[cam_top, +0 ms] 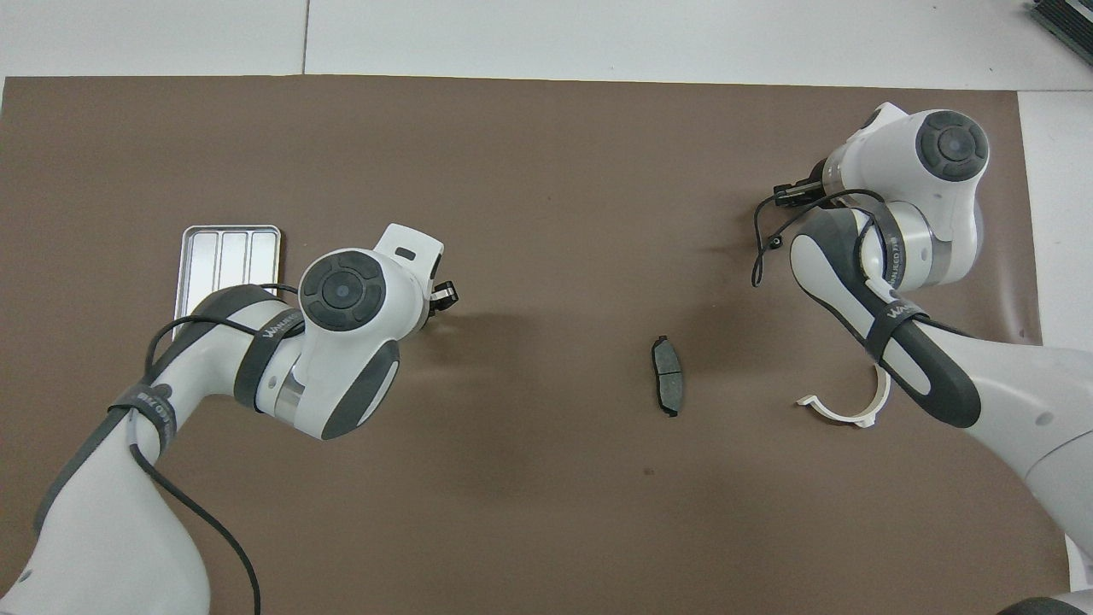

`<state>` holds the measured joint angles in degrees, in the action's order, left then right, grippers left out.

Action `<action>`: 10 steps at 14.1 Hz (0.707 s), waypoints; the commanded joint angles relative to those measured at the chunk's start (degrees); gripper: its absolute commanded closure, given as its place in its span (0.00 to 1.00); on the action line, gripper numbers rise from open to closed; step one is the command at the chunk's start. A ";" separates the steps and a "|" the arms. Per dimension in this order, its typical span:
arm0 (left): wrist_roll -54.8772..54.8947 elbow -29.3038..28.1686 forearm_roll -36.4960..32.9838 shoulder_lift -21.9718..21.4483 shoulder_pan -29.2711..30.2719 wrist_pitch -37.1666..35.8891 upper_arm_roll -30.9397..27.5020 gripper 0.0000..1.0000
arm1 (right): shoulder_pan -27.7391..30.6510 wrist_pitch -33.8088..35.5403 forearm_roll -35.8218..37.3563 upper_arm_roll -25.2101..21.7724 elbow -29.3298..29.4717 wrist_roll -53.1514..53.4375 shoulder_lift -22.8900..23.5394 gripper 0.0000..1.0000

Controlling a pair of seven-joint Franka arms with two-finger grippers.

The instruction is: Pick bearing gear from pile to tray

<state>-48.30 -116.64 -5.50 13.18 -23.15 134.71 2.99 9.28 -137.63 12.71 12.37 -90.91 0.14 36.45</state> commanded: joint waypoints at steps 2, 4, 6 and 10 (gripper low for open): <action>11.61 -0.08 -0.30 -8.34 8.36 -8.31 0.27 1.00 | 0.21 2.19 1.27 1.17 1.25 0.48 -1.20 1.00; 19.87 0.10 0.75 -8.79 13.54 -9.73 0.27 1.00 | -1.10 2.37 1.27 3.26 1.61 0.48 -2.51 1.00; 28.31 -0.95 1.72 -9.22 18.64 -9.55 0.18 1.00 | -3.82 2.19 0.66 5.81 1.61 1.88 -3.57 1.00; 39.15 -4.98 2.78 -10.72 25.95 -8.68 0.18 1.00 | -14.88 -2.01 1.00 6.53 1.61 13.64 -3.66 1.00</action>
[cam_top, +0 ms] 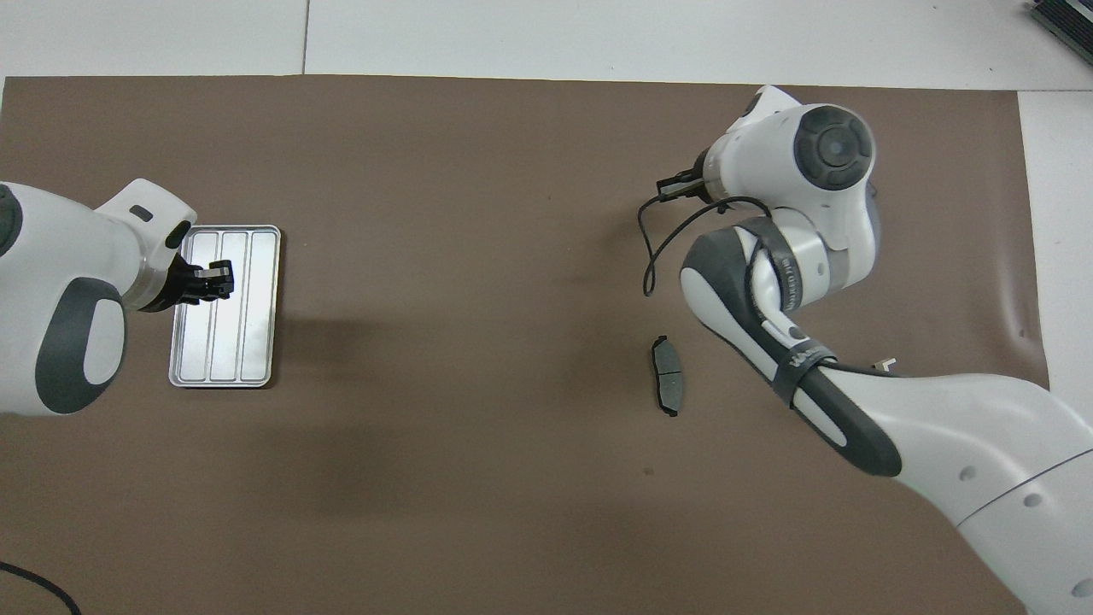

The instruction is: Pick bearing gear from pile to tray

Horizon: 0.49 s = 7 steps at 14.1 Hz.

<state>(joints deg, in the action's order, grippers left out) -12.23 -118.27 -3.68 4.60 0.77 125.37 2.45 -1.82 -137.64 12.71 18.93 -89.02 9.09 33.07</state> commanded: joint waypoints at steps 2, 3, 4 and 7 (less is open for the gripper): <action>4.58 -5.64 0.95 -2.13 3.00 2.24 0.62 1.00 | -8.61 -7.09 1.00 -0.03 -0.63 7.33 0.15 1.00; 5.37 -7.22 0.95 -2.22 3.71 3.64 0.62 1.00 | -10.90 -10.86 0.92 -0.03 -1.06 8.12 0.51 1.00; 6.16 -8.71 0.95 -2.22 4.15 5.31 0.62 1.00 | -13.62 -14.20 0.83 -0.03 -1.07 9.09 1.81 1.00; 8.45 -12.06 0.95 -1.70 5.03 9.53 0.54 0.96 | -19.95 -20.99 1.09 -0.29 -0.72 12.60 5.33 1.00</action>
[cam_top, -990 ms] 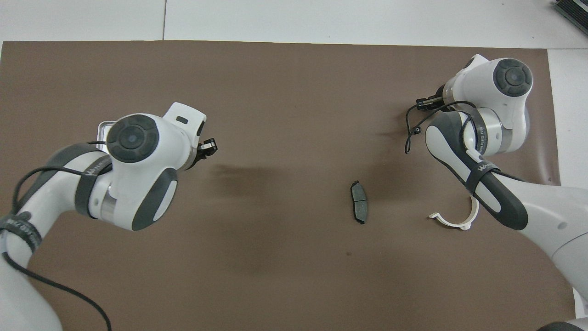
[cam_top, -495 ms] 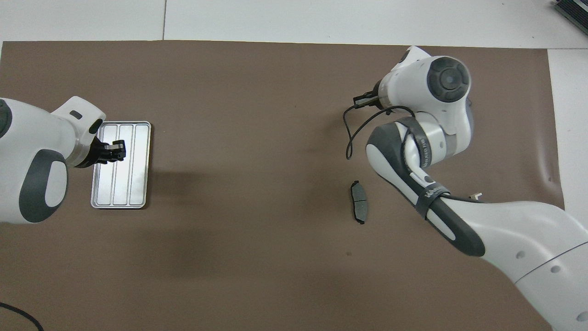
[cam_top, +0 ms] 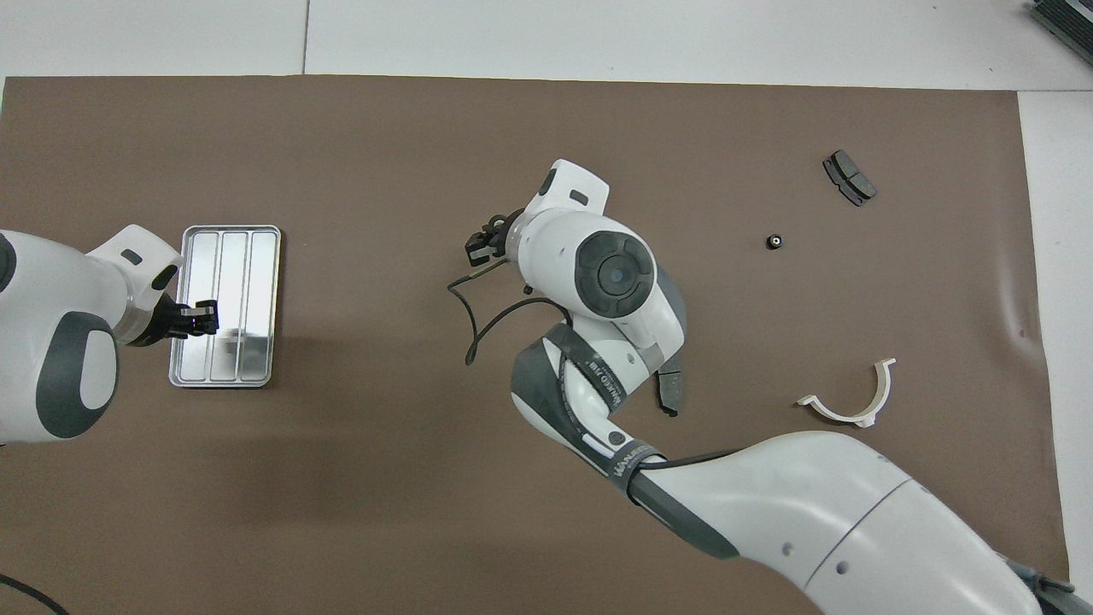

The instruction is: Pick bearing gear from pile to tray

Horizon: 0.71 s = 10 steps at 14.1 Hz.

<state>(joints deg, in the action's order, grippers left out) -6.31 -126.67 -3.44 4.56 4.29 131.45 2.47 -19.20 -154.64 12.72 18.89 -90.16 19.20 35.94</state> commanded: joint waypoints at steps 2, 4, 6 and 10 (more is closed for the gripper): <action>3.93 -3.67 0.72 -1.22 1.68 3.90 0.52 0.63 | -6.71 -4.36 1.17 -0.96 0.86 8.44 3.17 1.00; 4.47 -2.98 0.72 -0.87 1.60 4.08 0.52 0.00 | -9.53 -4.62 1.61 -1.48 1.12 12.34 3.52 1.00; 3.85 0.53 0.72 -0.08 0.55 2.68 0.61 0.00 | -10.94 -5.93 1.61 -1.57 1.21 12.70 3.61 1.00; 2.28 8.35 0.72 -0.43 -1.47 -3.99 1.31 0.00 | -10.95 -5.94 1.43 -1.57 1.21 15.77 3.61 0.02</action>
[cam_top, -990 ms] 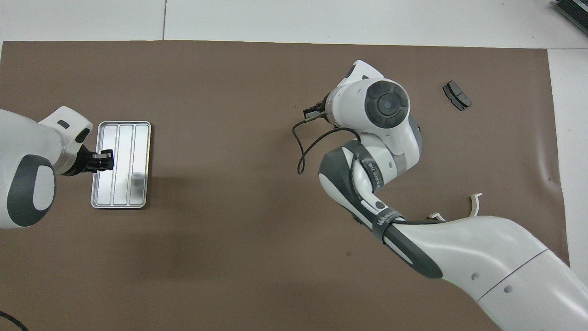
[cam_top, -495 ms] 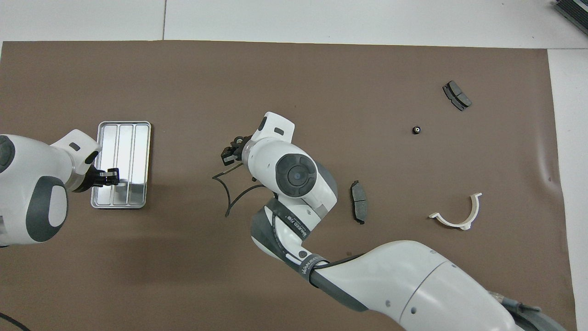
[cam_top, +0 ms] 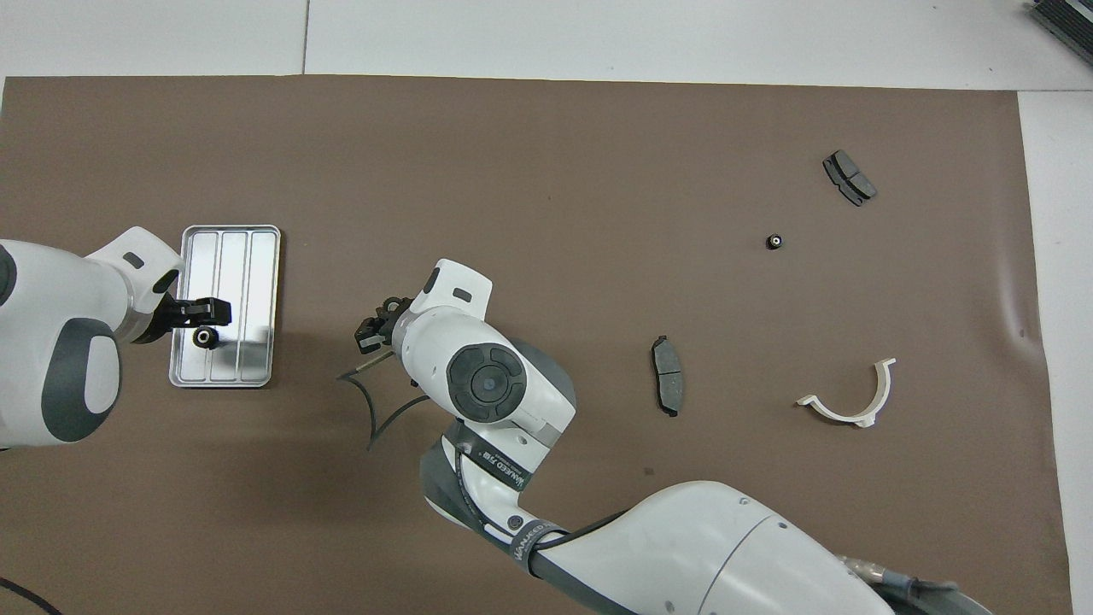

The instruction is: Pick bearing gear from pile to tray

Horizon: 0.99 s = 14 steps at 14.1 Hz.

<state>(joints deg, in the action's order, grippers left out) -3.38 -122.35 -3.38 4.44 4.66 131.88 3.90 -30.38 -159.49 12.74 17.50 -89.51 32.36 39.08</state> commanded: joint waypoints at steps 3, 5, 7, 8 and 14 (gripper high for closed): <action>-12.49 5.90 0.65 0.30 -7.10 -4.26 -0.21 0.00 | 1.28 -1.18 1.41 -0.36 0.74 2.80 0.55 0.02; -18.82 6.07 0.74 0.39 -10.53 -2.78 -0.21 0.00 | 3.56 -0.39 1.24 -0.36 1.35 2.89 0.03 0.02; -27.17 5.11 0.74 0.83 -15.10 2.40 -0.21 0.00 | 8.03 2.49 1.59 -0.53 0.92 2.02 -0.24 0.02; -29.91 5.11 0.74 2.22 -17.12 3.29 -0.30 0.00 | 10.23 4.60 1.68 -0.53 1.09 1.14 -0.32 0.03; -47.84 5.11 -5.13 11.62 -26.45 9.61 -0.56 0.00 | 26.48 21.30 2.20 -1.59 1.18 -19.75 -2.96 0.03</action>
<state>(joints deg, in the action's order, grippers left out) -46.71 -117.41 -5.55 12.54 -20.10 138.28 4.50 -8.64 -142.86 13.07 15.32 -87.85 17.94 38.12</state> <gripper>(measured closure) 0.000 0.026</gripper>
